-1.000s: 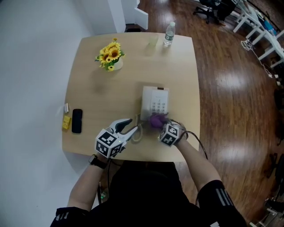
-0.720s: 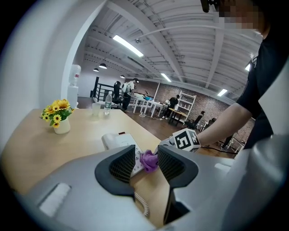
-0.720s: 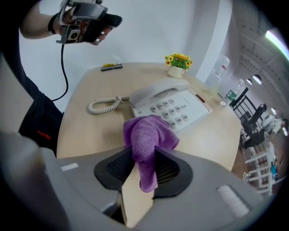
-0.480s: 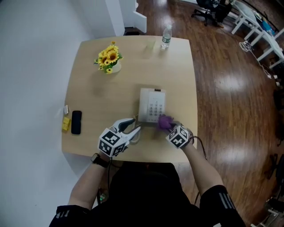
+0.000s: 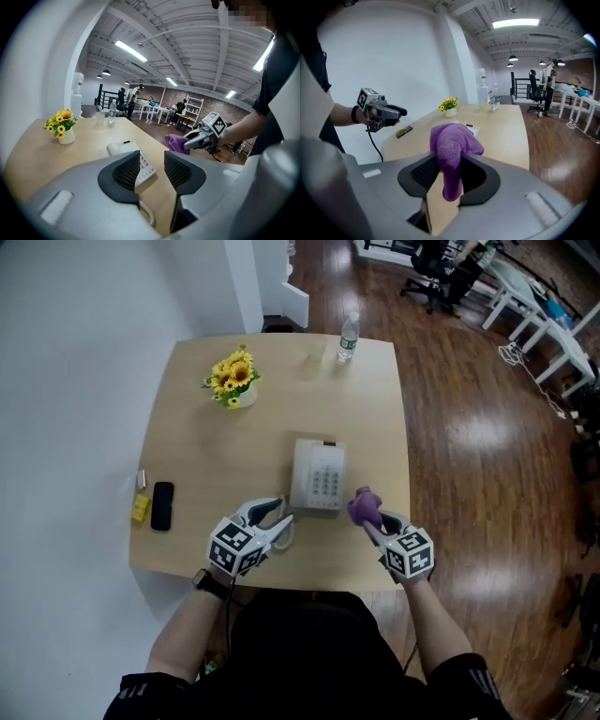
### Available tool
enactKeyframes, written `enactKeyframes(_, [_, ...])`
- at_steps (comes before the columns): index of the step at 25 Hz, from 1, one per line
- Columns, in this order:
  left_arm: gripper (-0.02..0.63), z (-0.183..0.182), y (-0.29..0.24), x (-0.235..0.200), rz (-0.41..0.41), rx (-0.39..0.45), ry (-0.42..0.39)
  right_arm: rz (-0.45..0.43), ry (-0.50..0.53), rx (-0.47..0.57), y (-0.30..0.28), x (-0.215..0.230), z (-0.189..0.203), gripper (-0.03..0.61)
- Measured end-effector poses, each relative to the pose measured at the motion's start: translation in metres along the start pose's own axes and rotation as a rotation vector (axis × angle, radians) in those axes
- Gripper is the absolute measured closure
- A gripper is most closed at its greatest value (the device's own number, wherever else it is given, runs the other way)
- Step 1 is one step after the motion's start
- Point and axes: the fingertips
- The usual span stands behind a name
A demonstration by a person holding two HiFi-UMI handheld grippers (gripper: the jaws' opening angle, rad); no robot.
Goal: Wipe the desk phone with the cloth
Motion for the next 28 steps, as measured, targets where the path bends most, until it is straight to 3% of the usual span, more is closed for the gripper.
enactKeyframes(10, [0.454, -0.003, 0.021, -0.004, -0.053, 0.016, -0.017, 0.022, -0.036, 0.146, 0.053, -0.008, -0.029, 0.446])
enactKeyframes(28, [0.454, -0.01, 0.035, 0.002, -0.077, 0.041, -0.045, 0.014, -0.027, 0.172, 0.064, -0.017, -0.032, 0.446])
Point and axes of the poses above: the fingertips, and each gripper's own axes: y backward along the fingers, x to its right, z out of its underside
